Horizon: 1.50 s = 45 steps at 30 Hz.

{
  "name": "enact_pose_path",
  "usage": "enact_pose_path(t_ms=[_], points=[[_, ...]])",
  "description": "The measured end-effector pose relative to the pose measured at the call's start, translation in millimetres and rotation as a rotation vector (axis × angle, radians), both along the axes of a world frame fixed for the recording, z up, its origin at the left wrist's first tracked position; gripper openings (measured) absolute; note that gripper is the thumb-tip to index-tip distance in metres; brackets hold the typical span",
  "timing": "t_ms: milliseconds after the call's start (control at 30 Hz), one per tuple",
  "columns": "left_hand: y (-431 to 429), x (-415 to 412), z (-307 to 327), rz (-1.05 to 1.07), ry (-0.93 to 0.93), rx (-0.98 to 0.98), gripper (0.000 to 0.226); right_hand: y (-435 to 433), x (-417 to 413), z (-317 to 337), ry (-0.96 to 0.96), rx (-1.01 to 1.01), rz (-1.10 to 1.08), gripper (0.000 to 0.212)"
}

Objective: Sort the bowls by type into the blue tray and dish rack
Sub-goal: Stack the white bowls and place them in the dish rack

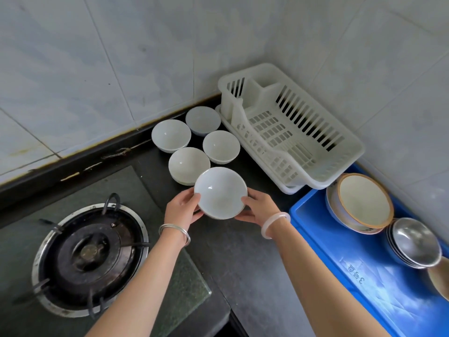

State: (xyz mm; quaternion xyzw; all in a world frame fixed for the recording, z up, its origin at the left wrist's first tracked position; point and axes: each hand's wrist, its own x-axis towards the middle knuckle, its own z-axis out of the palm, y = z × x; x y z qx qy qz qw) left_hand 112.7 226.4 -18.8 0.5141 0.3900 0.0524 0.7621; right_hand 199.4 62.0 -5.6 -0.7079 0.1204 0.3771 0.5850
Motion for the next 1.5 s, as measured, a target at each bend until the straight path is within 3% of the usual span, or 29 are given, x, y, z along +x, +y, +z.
enact_pose_path(t_ms=[267, 500, 633, 800, 1033, 1500], points=[[-21, 100, 68, -0.132, -0.112, 0.030, 0.018, -34, 75, 67, -0.246, 0.052, -0.164, 0.025], [-46, 199, 92, -0.213, -0.115, 0.027, 0.031, -50, 155, 87, -0.301, 0.011, -0.304, 0.031], [-56, 255, 85, -0.286, -0.032, -0.011, 0.032, -55, 200, 77, -0.293, -0.036, -0.331, 0.020], [-65, 309, 58, -0.306, 0.114, -0.003, 0.036, -55, 241, 46, -0.182, -0.036, -0.370, 0.035], [-62, 344, 29, -0.409, 0.271, 0.069, 0.037, -47, 275, 3, -0.071, -0.041, -0.432, 0.034], [-58, 378, 2, -0.315, 0.126, 0.012, 0.040, -35, 310, -37, -0.201, -0.055, -0.476, 0.036]])
